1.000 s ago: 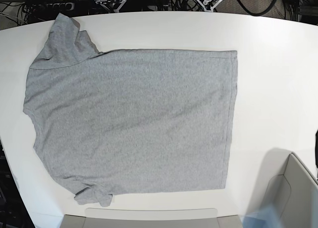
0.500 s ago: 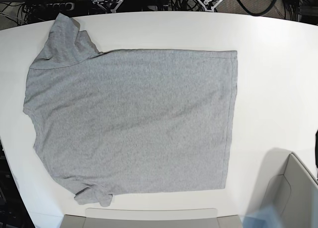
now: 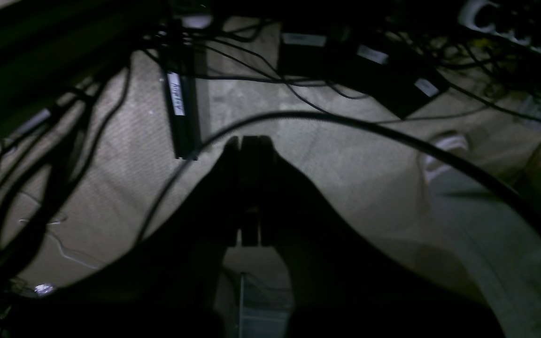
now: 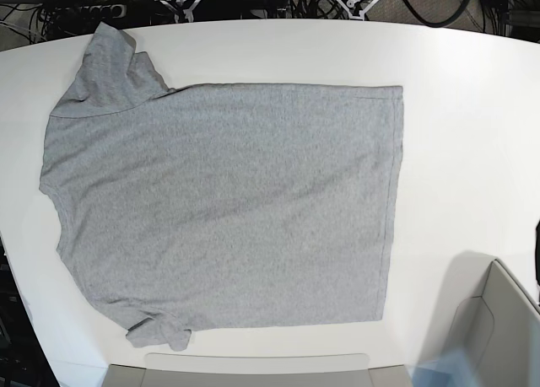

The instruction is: Fold the T-shirt properly

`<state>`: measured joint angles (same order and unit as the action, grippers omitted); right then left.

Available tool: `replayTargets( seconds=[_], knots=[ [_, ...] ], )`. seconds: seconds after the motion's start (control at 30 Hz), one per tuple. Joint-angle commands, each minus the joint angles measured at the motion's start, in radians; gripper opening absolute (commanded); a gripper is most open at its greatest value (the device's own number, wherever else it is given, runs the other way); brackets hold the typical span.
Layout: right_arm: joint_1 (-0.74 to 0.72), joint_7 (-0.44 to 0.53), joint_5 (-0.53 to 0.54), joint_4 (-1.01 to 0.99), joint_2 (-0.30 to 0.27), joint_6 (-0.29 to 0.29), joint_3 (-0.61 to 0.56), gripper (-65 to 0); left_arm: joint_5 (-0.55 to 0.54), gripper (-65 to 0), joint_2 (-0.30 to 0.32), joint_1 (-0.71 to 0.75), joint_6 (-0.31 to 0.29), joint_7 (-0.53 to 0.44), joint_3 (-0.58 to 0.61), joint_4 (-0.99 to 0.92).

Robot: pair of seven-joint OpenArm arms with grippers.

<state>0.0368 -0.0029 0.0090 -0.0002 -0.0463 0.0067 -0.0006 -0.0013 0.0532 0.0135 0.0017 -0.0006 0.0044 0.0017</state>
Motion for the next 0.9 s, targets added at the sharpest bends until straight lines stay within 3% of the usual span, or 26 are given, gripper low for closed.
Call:
replayTargets(
  seconds=[0.0,0.13,0.2,0.37,0.63,0.87],
  knots=[
    [0.007,0.001,0.006,0.000,0.000,0.003,0.001,-64.9,-0.003,-64.8,0.003,0.013,0.007,-0.006,-0.002,0.004],
    [0.025,0.011,0.012,0.001,-0.019,0.003,0.003,-64.9,-0.004,-64.8,0.003,0.018,0.007,-0.008,-0.002,0.005],
    [0.041,0.063,0.047,0.000,-0.023,0.003,0.003,-64.9,-0.006,-64.8,0.003,0.019,0.007,-0.025,-0.004,0.005],
    [0.093,0.194,0.108,0.000,-0.045,0.008,0.003,-64.9,-0.006,-64.8,0.023,0.053,0.007,-0.137,-0.014,-0.001],
    [0.147,0.315,0.110,0.000,-0.063,0.008,0.001,-64.9,-0.004,-64.8,0.052,0.102,0.001,-0.316,-0.180,-0.001],
    [0.199,0.469,0.110,0.000,-0.068,0.008,0.001,-64.9,-0.004,-64.8,0.058,0.165,0.001,-0.514,-0.186,-0.001]
  ],
)
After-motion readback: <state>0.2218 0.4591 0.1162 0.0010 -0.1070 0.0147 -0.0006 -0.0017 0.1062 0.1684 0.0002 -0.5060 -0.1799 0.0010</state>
